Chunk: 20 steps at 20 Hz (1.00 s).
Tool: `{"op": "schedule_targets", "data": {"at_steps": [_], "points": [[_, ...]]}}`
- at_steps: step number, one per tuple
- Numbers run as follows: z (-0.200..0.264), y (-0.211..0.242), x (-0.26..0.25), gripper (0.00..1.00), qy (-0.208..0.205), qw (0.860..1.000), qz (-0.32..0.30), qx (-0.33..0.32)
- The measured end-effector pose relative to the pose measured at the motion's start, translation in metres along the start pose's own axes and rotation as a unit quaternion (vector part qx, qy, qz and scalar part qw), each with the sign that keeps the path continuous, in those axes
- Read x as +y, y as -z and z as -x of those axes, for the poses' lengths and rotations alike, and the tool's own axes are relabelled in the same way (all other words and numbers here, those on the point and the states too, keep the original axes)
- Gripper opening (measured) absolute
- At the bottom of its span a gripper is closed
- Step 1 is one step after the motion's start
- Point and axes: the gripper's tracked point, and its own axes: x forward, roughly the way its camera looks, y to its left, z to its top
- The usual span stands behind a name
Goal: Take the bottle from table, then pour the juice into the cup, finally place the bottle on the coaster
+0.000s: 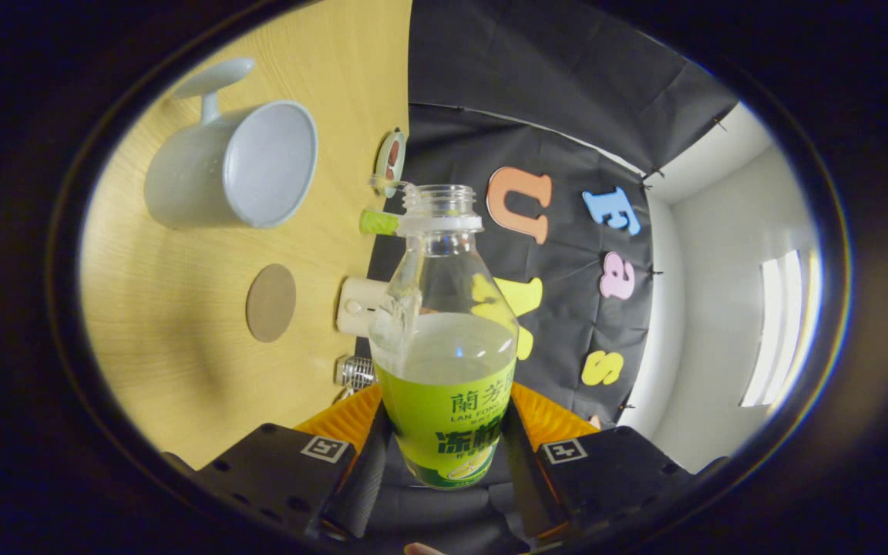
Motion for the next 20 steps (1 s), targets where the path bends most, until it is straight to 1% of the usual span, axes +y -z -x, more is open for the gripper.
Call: {"op": "schedule_targets", "data": {"at_steps": [7,20], "points": [[-0.002,0.000,-0.002,0.77,-0.001,1.000,0.022,0.001],[-0.003,-0.004,-0.014,0.77,0.010,0.999,0.053,-0.006]]}}
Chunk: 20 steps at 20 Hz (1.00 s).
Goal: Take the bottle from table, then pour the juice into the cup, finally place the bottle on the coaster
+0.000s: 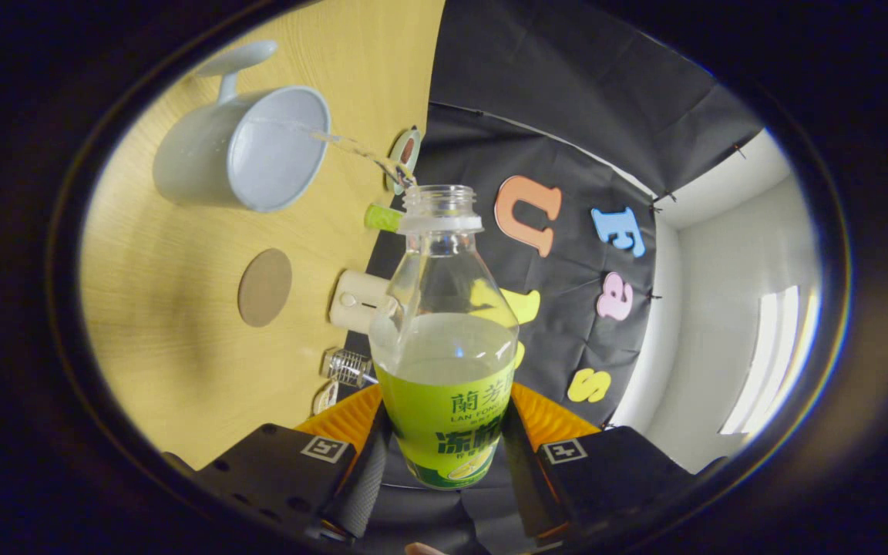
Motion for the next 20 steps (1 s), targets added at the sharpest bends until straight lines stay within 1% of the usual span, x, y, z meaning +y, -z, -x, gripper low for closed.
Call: {"op": "schedule_targets", "data": {"at_steps": [11,20], "points": [[-0.0069,0.0036,-0.0055,0.76,0.002,1.000,0.025,0.002],[-0.0082,0.0003,-0.0104,0.77,0.004,0.998,0.060,-0.004]]}}
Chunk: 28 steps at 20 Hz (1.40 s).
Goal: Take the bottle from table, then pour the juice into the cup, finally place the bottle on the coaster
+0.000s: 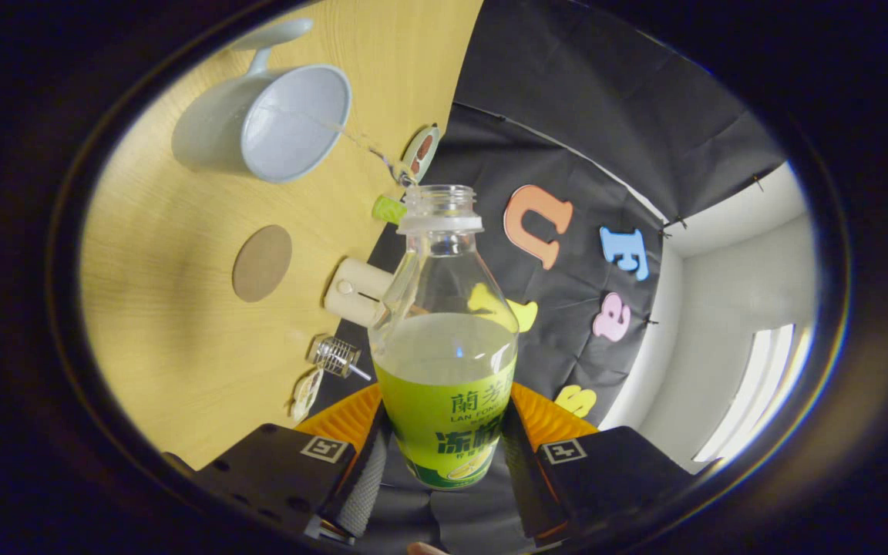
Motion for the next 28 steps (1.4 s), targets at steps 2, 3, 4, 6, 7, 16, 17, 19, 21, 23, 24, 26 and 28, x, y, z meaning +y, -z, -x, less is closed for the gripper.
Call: {"op": "schedule_targets", "data": {"at_steps": [2,3,4,6,7,16,17,19,21,23,24,26,28], "points": [[-0.001,-0.001,-0.001,0.76,0.000,1.000,0.006,-0.001],[-0.001,-0.001,-0.001,0.77,0.000,1.000,0.009,-0.002],[-0.001,-0.002,-0.001,0.76,0.001,1.000,0.012,-0.003],[-0.001,-0.003,-0.004,0.77,0.003,1.000,0.019,-0.005],[0.000,-0.003,-0.005,0.77,0.005,1.000,0.023,-0.006],[-0.003,-0.011,-0.014,0.76,0.014,0.999,0.049,-0.015],[-0.002,-0.011,-0.015,0.77,0.016,0.998,0.052,-0.016],[-0.002,-0.012,-0.020,0.76,0.020,0.998,0.058,-0.018],[-0.001,-0.013,-0.021,0.76,0.021,0.998,0.060,-0.018],[-0.001,-0.016,-0.028,0.76,0.027,0.997,0.065,-0.019],[0.000,-0.016,-0.030,0.76,0.030,0.997,0.066,-0.019],[0.002,-0.017,-0.034,0.76,0.034,0.997,0.067,-0.020],[0.004,-0.018,-0.035,0.76,0.035,0.997,0.068,-0.019]]}}
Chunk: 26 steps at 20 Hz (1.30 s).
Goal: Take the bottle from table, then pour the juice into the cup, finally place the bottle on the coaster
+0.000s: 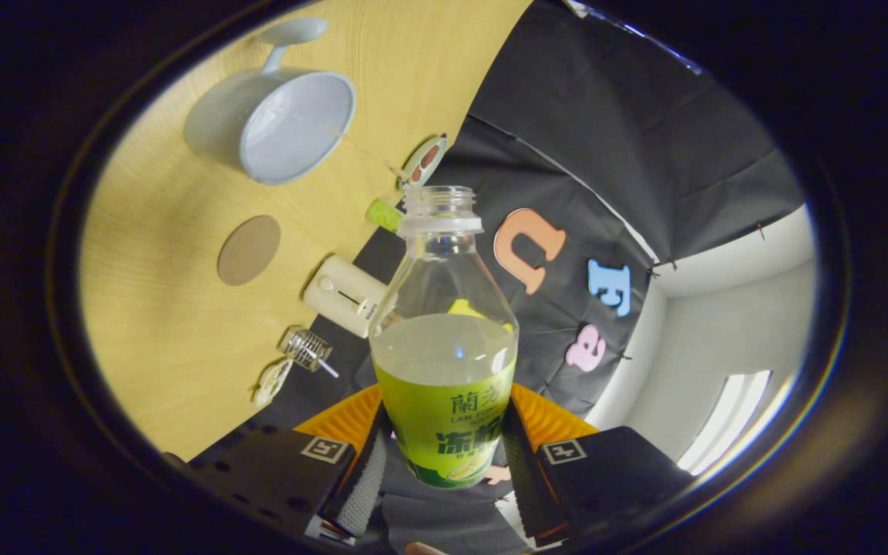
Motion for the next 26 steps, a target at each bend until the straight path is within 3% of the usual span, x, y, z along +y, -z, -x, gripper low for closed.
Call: {"op": "schedule_targets", "data": {"at_steps": [9,12,14,17,22,24,26], "points": [[0.001,0.000,-0.008,0.76,0.011,1.000,-0.016,0.002],[0.003,0.002,-0.002,0.76,0.004,0.998,-0.056,0.010],[0.005,0.002,0.014,0.76,-0.017,0.992,-0.122,0.029],[0.014,-0.011,0.060,0.77,-0.083,0.961,-0.255,0.062],[0.028,-0.024,0.079,0.77,-0.122,0.909,-0.391,0.076],[0.032,-0.020,0.084,0.77,-0.133,0.870,-0.467,0.087],[0.039,-0.026,0.090,0.77,-0.158,0.807,-0.562,0.088]]}}
